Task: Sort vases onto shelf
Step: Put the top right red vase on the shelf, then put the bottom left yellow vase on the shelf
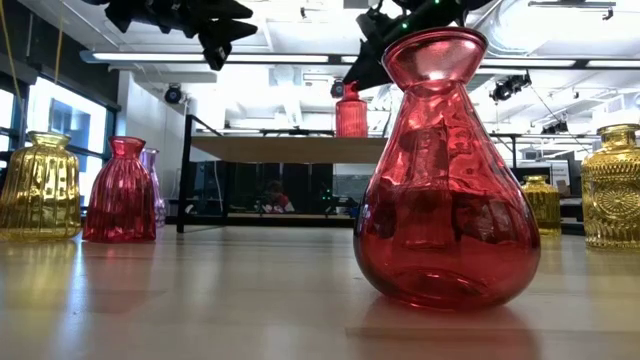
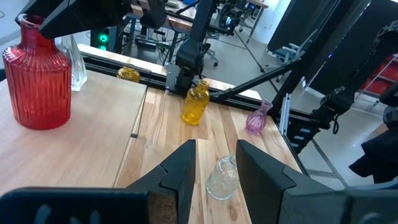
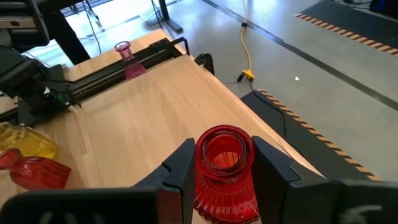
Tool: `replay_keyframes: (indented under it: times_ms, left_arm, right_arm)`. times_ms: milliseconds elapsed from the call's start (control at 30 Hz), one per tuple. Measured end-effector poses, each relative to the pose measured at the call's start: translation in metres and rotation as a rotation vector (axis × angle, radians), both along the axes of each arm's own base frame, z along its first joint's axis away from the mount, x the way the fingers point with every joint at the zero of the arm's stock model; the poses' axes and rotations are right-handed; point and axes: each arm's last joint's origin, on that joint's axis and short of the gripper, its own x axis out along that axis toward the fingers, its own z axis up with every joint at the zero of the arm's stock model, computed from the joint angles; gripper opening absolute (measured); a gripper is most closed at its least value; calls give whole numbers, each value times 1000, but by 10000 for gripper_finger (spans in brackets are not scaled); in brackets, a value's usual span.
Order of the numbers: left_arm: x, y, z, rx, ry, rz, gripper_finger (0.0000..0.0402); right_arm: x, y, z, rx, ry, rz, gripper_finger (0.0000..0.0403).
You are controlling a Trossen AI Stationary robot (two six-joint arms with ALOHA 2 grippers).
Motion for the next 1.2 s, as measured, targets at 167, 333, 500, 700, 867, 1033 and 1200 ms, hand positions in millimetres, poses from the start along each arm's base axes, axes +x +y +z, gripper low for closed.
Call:
replay_keyframes:
  times_ms: [167, 333, 500, 700, 867, 1033, 1200]
  left_arm:
    - [0, 0, 0, 0, 0, 0, 107]
    - [0, 0, 0, 1, 0, -1, 107]
    - [0, 0, 0, 1, 0, 0, 107]
    - [0, 0, 0, 1, 0, 0, 107]
    - [0, 0, 0, 0, 0, 0, 107]
    - [0, 0, 0, 0, 0, -1, 107]
    - [0, 0, 0, 0, 0, 0, 107]
  right_arm:
    - [0, 0, 0, -23, 11, 15, 120]
    - [0, 0, 0, -36, 13, -4, 135]
    - [1, 0, 1, -43, 6, -4, 139]
    - [1, 0, 2, -50, -2, -2, 140]
    - [2, -1, 5, -72, -21, -6, 140]
    - [2, -2, 6, -89, -25, -38, 140]
    - [1, 4, 16, -109, -91, -8, 140]
